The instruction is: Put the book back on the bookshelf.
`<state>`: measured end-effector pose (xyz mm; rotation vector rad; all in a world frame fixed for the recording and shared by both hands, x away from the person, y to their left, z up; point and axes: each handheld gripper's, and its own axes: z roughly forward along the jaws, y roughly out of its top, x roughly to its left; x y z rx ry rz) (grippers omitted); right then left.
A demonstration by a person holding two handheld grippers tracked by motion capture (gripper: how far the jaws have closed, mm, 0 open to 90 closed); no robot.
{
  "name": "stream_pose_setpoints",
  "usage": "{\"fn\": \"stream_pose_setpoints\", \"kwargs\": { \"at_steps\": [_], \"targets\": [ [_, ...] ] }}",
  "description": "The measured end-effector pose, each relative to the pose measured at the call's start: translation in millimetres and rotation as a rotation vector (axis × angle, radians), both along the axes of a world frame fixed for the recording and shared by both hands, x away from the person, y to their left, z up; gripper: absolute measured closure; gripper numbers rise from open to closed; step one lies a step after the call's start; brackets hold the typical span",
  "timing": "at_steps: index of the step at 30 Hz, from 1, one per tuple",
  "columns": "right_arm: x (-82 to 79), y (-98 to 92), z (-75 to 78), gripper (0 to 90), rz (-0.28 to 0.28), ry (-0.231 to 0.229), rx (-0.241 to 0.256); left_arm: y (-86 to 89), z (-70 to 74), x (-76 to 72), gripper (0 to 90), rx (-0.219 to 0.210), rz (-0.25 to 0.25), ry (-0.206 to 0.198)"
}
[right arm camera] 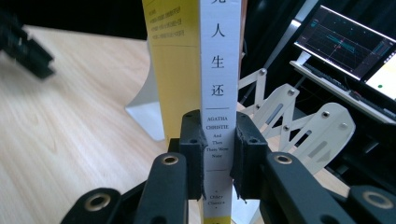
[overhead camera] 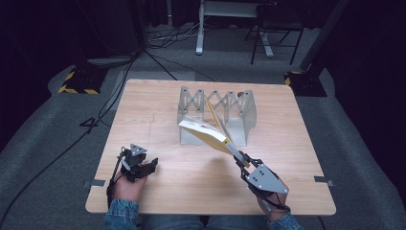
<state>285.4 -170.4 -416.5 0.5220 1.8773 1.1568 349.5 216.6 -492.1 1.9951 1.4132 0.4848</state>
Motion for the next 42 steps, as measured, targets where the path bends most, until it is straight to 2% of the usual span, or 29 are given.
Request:
{"fn": "stream_pose_setpoints", "kwargs": {
  "at_steps": [4,8,10,11,12,17,26,27,28,29,30,31,42],
  "targets": [
    [5.8,-7.3,10.7,76.7,-0.023,0.021,0.085,-2.2,-5.1,2.0,45.8,0.043,-0.053,-0.001],
    [14.2,-15.8,17.9,76.7,-0.065,0.036,0.145,-0.4,-6.8,2.6,44.2,0.038,-0.073,-0.021],
    [16.3,-17.9,19.1,76.7,-0.073,0.038,0.153,0.7,-8.8,2.2,43.5,0.029,-0.074,-0.036],
    [18.5,-20.0,20.2,76.7,-0.076,0.037,0.161,1.3,-11.8,1.4,42.6,0.018,-0.069,-0.064],
    [21.2,-22.9,21.5,76.7,-0.086,0.036,0.174,1.8,-11.9,1.8,41.7,0.017,-0.072,-0.065],
    [35.5,-30.0,24.0,76.7,-0.128,0.056,0.204,0.8,-11.8,1.3,41.3,0.017,-0.063,-0.063],
    [48.9,-32.7,26.8,76.8,-0.163,0.072,0.244,-0.3,-11.9,1.1,41.3,0.020,-0.071,-0.066],
    [51.2,-33.0,28.1,76.8,-0.165,0.078,0.272,-0.3,-11.9,1.1,41.3,0.020,-0.071,-0.066],
    [51.2,-33.0,28.1,76.8,-0.165,0.078,0.272,-0.5,-12.0,1.0,41.3,0.019,-0.071,-0.065],
    [54.6,-34.0,29.7,76.8,-0.168,0.096,0.309,-0.6,-11.9,1.0,41.3,0.019,-0.071,-0.065],
    [54.6,-34.0,29.7,76.8,-0.168,0.096,0.309,-0.7,-11.8,0.9,41.3,0.020,-0.072,-0.063],
    [58.9,-34.5,31.0,76.8,-0.170,0.113,0.346,-0.9,-11.7,0.8,41.3,0.020,-0.071,-0.062],
    [74.3,-35.2,31.3,76.8,-0.204,0.149,0.420,-1.6,-11.7,0.8,41.3,0.022,-0.082,-0.066]
  ]
}}
